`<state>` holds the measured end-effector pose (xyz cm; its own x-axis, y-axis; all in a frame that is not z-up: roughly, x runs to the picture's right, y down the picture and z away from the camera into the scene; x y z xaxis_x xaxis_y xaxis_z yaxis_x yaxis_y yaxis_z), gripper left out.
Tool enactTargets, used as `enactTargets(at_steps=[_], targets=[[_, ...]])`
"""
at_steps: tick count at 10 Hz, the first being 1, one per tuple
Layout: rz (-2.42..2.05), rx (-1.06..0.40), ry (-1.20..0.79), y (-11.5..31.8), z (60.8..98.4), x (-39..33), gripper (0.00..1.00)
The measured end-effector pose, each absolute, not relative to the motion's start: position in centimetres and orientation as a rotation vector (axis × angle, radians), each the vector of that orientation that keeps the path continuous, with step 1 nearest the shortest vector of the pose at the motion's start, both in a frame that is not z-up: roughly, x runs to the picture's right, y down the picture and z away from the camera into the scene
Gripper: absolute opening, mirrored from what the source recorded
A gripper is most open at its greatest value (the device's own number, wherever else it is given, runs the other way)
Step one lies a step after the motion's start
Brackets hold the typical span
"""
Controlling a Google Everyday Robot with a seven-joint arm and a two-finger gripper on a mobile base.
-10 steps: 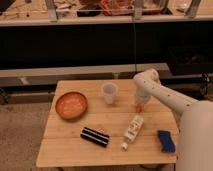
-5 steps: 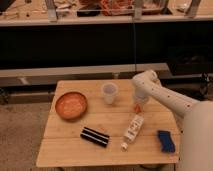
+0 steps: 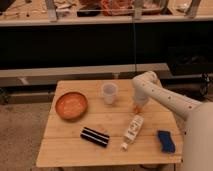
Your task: Drag the pepper across the table
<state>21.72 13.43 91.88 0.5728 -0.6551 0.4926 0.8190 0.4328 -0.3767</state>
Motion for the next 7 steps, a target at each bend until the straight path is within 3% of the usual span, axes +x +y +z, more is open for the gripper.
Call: enactTargets(at_steps=[7], targets=[[-0.926,-0.622,-0.298,14.44,90.95,21.06,0.04]])
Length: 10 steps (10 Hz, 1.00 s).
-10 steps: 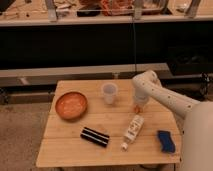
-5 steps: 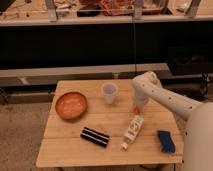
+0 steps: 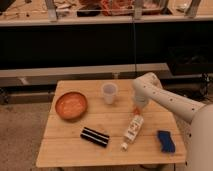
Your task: Drag the pepper across the table
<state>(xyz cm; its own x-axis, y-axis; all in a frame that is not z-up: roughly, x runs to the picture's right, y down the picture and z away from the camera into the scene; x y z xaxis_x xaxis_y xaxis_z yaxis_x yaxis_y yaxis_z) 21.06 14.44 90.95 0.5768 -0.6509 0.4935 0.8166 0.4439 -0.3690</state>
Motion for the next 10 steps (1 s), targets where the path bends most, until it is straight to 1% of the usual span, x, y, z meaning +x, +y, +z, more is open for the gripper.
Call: enactTargets(at_steps=[10], targets=[[-0.924,-0.612,-0.304,15.7,90.1,20.1,0.04]])
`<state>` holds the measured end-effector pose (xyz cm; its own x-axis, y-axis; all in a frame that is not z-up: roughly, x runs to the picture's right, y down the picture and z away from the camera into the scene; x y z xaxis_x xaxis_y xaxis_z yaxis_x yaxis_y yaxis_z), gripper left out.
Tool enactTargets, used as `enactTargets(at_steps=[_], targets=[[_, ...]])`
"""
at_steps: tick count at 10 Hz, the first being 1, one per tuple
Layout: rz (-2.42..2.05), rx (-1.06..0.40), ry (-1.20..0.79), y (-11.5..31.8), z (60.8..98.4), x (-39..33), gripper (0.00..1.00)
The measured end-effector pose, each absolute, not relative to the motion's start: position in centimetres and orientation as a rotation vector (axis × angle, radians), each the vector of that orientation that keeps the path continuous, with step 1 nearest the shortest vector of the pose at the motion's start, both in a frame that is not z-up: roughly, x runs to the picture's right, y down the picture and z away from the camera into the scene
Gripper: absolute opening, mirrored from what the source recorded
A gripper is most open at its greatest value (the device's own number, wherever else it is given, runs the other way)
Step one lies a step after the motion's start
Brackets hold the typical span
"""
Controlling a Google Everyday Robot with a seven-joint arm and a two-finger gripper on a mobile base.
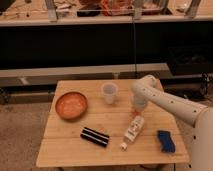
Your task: Drag the pepper across the table
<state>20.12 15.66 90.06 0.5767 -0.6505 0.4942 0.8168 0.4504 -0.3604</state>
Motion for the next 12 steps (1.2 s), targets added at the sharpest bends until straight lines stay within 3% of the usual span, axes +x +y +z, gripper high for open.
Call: enactTargets(at_steps=[12], targets=[[-0.958,-0.6,-0.302,17.4,89.1,18.8,0.04]])
